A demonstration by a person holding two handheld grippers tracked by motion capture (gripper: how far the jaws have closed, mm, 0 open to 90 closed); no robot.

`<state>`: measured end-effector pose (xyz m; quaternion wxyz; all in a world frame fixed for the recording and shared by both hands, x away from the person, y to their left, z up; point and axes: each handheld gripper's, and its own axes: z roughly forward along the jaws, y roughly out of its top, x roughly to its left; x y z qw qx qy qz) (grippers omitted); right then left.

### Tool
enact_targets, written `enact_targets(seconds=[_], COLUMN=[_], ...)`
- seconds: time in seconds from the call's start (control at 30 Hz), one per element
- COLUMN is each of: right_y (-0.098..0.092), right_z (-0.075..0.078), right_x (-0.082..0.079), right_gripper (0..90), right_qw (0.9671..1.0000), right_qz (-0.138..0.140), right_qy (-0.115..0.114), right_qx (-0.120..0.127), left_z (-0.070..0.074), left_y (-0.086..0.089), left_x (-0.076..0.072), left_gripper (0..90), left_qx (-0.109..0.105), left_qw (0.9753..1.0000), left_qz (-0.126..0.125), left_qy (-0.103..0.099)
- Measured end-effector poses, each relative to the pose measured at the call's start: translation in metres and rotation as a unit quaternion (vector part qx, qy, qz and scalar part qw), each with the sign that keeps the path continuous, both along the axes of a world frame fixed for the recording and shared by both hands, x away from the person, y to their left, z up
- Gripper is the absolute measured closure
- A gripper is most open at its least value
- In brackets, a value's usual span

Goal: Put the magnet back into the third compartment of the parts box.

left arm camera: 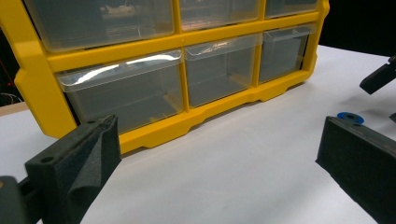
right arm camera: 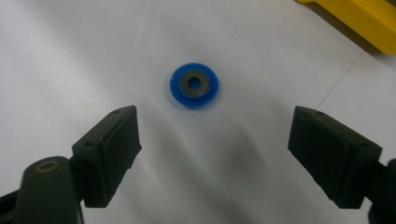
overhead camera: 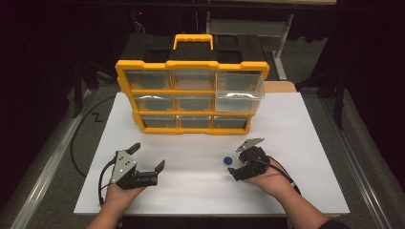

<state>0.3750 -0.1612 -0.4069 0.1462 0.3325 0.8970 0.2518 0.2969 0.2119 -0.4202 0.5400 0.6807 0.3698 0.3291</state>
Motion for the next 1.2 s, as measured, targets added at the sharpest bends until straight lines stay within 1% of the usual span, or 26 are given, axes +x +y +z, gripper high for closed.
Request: enact_targets(seconds=[0.17, 0.43, 0.53, 0.6, 0.77, 1.0, 1.13, 1.2], right_y=[0.002, 0.009, 0.012, 0.014, 0.015, 0.019, 0.019, 0.018], right_z=[0.0, -0.004, -0.006, -0.007, -0.008, -0.011, -0.011, -0.011], right_x=[0.003, 0.006, 0.008, 0.009, 0.013, 0.016, 0.018, 0.02], right_gripper=[27.6, 40.7, 45.2, 46.6, 49.9, 53.2, 55.9, 57.9], right_qw=[1.0, 0.9999, 0.9998, 0.9996, 0.9996, 0.9993, 0.9992, 0.9993], right_qz=[0.001, 0.013, 0.02, 0.023, 0.02, 0.025, 0.023, 0.022], right_qy=[-0.002, -0.002, 0.003, 0.007, 0.011, 0.019, 0.024, 0.022], right_qx=[0.005, 0.01, 0.01, 0.012, 0.018, 0.018, 0.021, 0.021], left_z=[0.0, 0.0, 0.0, 0.0, 0.0, 0.0, 0.0, 0.0], left_y=[0.0, 0.0, 0.0, 0.0, 0.001, 0.001, 0.001, 0.001], left_x=[0.0, 0.0, 0.0, 0.0, 0.0, 0.0, 0.0, 0.0], left_gripper=[0.3, 0.3, 0.3, 0.3, 0.3, 0.3, 0.3, 0.3], left_qx=[0.0, 0.0, 0.0, 0.0, 0.0, 0.0, -0.001, -0.001], left_qw=[1.0, 1.0, 1.0, 1.0, 1.0, 1.0, 1.0, 1.0], left_qz=[0.0, 0.0, 0.0, 0.0, 0.0, 0.0, -0.001, 0.001], left_qy=[0.0, -0.001, -0.001, -0.001, -0.001, 0.001, 0.0, 0.002])
